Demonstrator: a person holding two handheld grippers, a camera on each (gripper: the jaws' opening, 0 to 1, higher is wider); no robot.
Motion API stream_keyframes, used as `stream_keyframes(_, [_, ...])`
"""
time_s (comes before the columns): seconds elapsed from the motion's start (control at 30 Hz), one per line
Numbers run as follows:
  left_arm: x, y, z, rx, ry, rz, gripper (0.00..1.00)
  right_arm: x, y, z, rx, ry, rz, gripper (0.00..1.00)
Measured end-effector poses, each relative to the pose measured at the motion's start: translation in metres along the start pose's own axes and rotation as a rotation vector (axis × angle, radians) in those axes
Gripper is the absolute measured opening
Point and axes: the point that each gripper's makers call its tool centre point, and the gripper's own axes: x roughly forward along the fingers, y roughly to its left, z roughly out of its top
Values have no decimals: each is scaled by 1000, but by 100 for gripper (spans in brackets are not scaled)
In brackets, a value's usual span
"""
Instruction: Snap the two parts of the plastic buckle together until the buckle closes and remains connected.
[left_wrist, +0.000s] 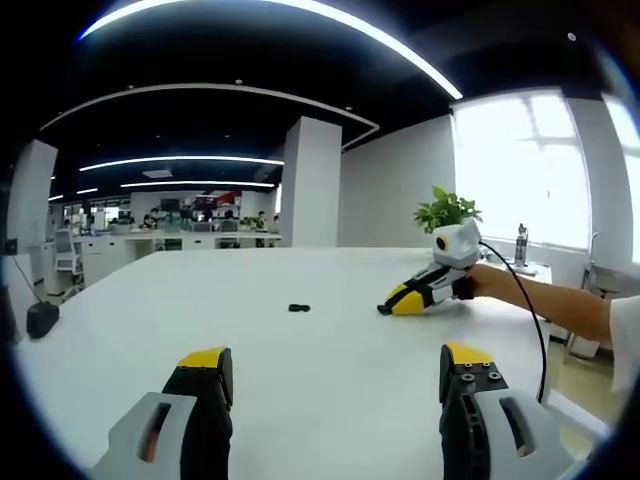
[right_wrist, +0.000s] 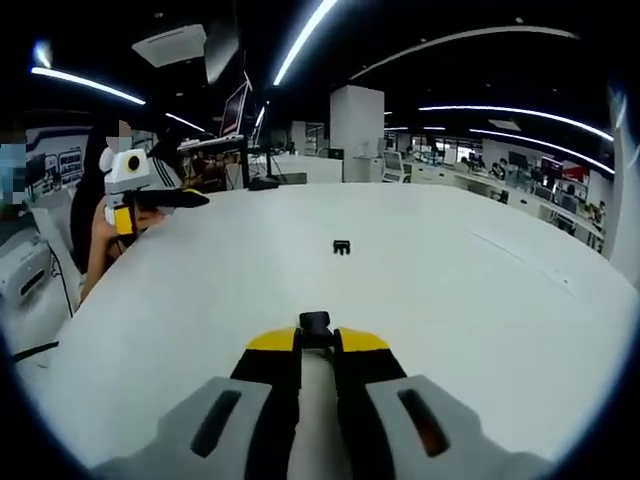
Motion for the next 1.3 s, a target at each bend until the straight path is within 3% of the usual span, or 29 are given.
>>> stream_keyframes(0.27, [-2, 2, 1, -1, -3, 4, 87, 2, 13, 1, -30, 12, 93, 12])
stream_keyframes(0.73, [-3, 3, 1, -6, -5, 8, 87, 5, 20, -1, -55, 24, 154, 12])
stream_keyframes(0.9, [-1, 1, 1, -2, -3, -1, 87, 6, 22, 0, -68, 28, 145, 14])
stream_keyframes(0.97, [-1, 0, 2, -2, -6, -3, 87, 3, 23, 5, -55, -1, 136, 20])
stream_keyframes(1.1, [-1, 1, 3, -1, -6, -6, 87, -3, 24, 22, -31, -84, 106, 20])
stream_keyframes(1.3, [3, 2, 3, -5, -6, -6, 87, -1, 24, 30, -26, -124, 66, 22])
